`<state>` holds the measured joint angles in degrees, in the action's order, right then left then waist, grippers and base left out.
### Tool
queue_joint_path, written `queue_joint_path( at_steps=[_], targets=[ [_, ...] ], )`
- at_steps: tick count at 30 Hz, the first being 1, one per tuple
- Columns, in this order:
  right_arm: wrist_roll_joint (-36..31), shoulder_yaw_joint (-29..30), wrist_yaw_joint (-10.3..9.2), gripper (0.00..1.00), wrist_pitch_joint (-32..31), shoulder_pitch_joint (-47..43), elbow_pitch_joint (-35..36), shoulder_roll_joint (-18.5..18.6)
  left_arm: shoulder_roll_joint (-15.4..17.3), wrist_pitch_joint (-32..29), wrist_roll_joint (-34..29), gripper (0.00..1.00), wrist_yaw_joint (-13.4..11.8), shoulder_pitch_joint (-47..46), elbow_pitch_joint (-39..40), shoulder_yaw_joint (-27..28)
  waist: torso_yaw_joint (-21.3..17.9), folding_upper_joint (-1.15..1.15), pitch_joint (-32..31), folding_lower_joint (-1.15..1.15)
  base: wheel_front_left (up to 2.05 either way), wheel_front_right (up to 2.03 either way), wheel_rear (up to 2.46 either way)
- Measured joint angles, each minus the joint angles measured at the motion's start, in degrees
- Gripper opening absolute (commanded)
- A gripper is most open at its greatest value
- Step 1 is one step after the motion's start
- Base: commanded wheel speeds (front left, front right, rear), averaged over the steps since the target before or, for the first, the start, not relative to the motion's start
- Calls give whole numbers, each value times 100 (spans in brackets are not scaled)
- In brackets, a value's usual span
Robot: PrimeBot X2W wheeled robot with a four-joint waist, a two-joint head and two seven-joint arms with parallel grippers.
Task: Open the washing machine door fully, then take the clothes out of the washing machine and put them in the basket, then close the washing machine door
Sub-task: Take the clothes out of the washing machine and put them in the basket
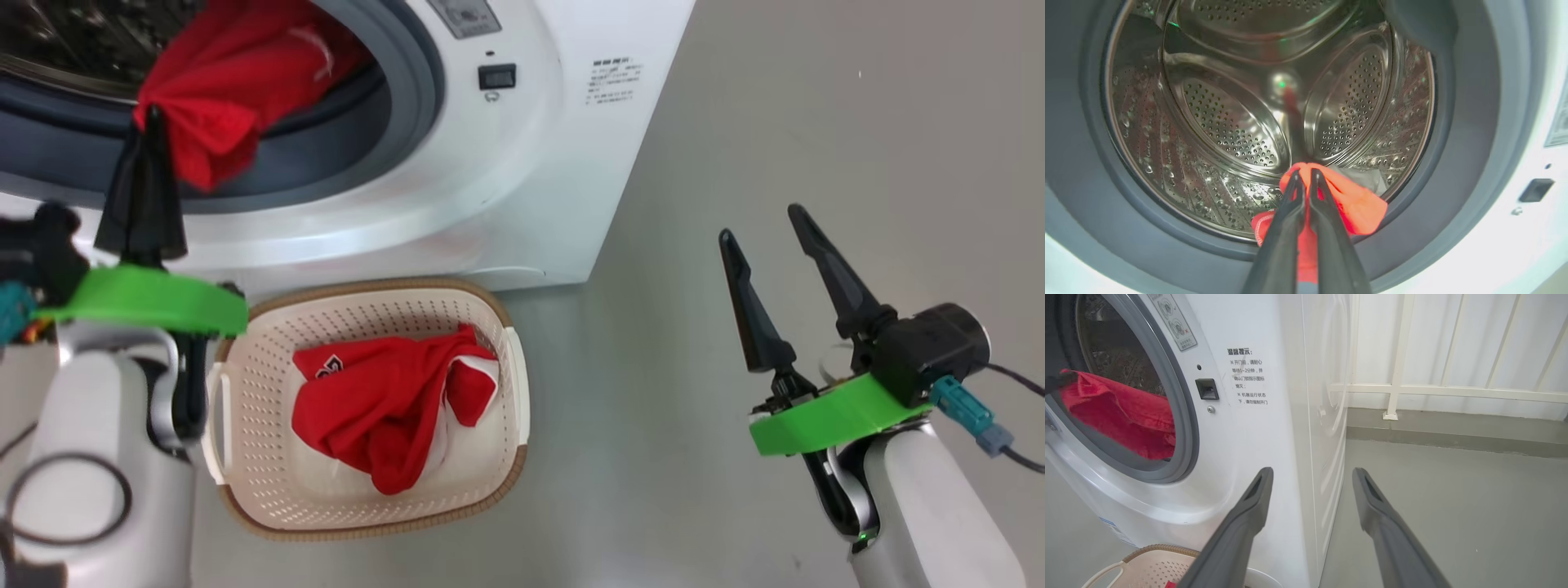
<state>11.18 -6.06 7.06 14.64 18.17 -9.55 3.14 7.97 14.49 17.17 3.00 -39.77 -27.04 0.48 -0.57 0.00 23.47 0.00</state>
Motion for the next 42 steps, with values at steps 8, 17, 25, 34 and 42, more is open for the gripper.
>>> queue_joint_path(
  at_steps=[8, 17, 25, 34, 42],
  targets=[
    [154, -24, 0, 100, 0, -198, -105, -1, -289, 7, -354, 0, 66, 927, 1216, 419, 113, 0, -431, 0, 0, 0, 0],
    [198, -105, 0, 100, 0, -325, -147, -1, -539, 23, -570, 0, 163, 1559, 2549, 541, 211, 0, -852, 0, 0, 0, 0],
    [203, -137, 0, 100, 0, -416, -180, -1, -587, 24, -595, 0, 209, 1783, 3479, 531, 262, 0, -948, 0, 0, 0, 0],
    [245, -177, 0, 100, 0, -410, -174, -1, -605, 32, -896, 0, 245, 1788, 4652, 401, 258, 0, -819, 0, 0, 0, 0],
    [293, -192, 0, 100, 0, -388, -159, -1, -608, 31, -448, 0, 129, 2120, 3913, 158, 222, 0, -653, 0, 0, 0, 0]
  ],
)
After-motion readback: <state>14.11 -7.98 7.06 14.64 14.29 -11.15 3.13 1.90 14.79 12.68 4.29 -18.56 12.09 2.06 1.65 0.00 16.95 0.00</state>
